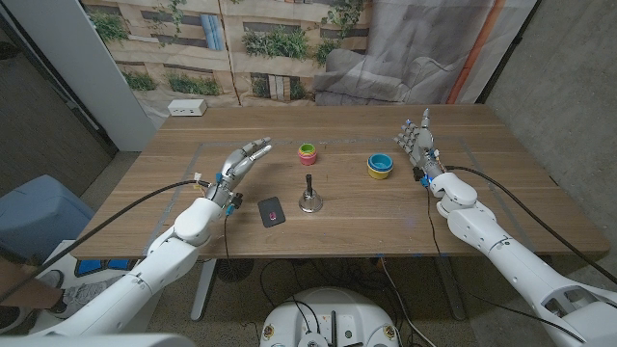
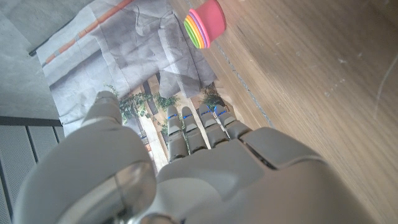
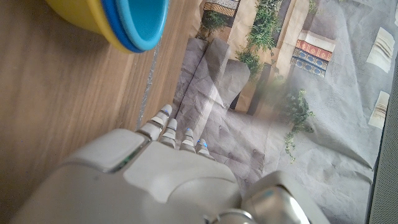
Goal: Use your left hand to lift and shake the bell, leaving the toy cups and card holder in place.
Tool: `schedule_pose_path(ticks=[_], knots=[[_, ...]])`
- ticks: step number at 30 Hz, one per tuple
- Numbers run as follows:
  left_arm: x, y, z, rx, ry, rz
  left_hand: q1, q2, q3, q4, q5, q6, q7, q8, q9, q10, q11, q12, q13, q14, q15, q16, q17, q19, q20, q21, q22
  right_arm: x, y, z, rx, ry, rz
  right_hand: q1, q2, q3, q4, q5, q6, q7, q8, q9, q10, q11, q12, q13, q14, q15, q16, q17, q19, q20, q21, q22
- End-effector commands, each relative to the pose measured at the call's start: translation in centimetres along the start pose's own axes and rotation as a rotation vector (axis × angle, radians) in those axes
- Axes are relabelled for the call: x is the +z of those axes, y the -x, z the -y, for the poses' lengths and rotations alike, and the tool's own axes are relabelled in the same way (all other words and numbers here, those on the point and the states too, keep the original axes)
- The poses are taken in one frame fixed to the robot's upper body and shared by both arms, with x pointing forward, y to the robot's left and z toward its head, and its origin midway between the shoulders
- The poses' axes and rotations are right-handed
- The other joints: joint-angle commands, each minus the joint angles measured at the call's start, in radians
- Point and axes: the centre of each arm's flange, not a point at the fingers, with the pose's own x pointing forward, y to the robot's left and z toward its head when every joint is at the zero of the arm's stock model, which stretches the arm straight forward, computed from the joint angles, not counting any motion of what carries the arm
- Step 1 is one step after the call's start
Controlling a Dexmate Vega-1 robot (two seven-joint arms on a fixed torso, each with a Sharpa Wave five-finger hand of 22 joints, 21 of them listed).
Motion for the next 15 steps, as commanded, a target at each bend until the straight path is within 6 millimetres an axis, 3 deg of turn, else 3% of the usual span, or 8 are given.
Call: schedule_pose_path(ticks=[1, 15], knots=[[-1.5, -0.2, -1.6, 0.099, 0.071, -0.022, -0.020, 0.004, 0.004, 0.008, 0.005, -0.031, -0.001, 0.000, 0.003, -0.025, 0.007, -0.003, -0.001, -0.015, -0.019, -0.002, 0.002, -0.004, 0.005, -0.004, 0.001, 0.0, 0.0, 0.0, -0.001, 0.000, 0.000, 0.003, 0.097, -0.006, -0.001, 0.007, -0.009, 0.000, 0.006, 0.003, -0.004, -0.002, 0.005, 0.002, -0.003, -0.001, 0.004, 0.004, 0.006, 0.000, 0.005, 0.003], [-1.7, -2.1, -2.3, 0.136, 0.088, -0.015, -0.087, 0.051, 0.011, 0.025, 0.009, -0.146, 0.004, -0.002, 0.003, -0.106, 0.040, -0.003, -0.002, -0.071, -0.009, -0.003, 0.004, -0.031, 0.007, -0.007, 0.002, 0.0, 0.0, 0.0, 0.000, 0.000, 0.000, 0.003, 0.097, -0.006, -0.001, 0.007, -0.010, 0.001, 0.006, 0.003, -0.004, -0.001, 0.005, 0.002, -0.003, -0.001, 0.003, 0.004, 0.006, 0.000, 0.005, 0.003]])
